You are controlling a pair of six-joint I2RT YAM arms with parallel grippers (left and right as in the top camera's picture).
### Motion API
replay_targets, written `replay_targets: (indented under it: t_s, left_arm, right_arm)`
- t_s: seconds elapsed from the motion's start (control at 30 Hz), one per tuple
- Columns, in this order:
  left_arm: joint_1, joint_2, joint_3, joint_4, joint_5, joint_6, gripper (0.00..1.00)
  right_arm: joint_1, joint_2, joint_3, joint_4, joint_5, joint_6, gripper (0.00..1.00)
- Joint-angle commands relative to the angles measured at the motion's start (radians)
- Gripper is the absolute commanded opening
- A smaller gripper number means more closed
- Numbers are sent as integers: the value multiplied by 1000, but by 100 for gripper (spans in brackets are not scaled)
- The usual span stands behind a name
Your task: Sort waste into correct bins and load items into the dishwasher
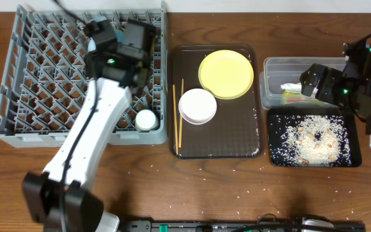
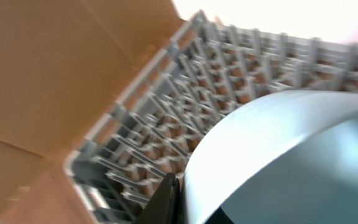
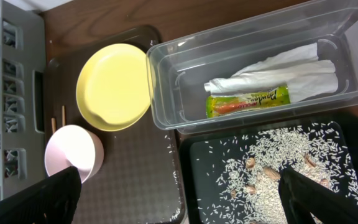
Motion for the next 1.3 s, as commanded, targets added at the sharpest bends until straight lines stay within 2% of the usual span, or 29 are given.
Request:
replay_targets:
  t_s: [0.0, 0.2, 0.43, 0.67, 0.9, 1.27]
  left_arm:
    - [-43, 72, -3, -9, -257, 6, 7]
    - [-116, 192, -3, -13, -463, -24, 7]
    - [-146, 311, -3, -14, -546, -82, 7]
    - [-149, 372, -11, -36, -536, -126, 7]
    - [-153, 372, -56, -57, -462, -202, 7]
    - [-153, 372, -79, -54, -365, -249, 7]
  right_arm:
    - [-8, 1, 2, -4, 3, -9, 99]
    - [-8, 1, 2, -4, 3, -9, 99]
    - [-8, 1, 2, -4, 3, -9, 99]
    - [-8, 1, 2, -4, 3, -9, 99]
    - [-8, 1, 2, -4, 3, -9, 99]
    - [-8, 1, 2, -4, 3, -9, 99]
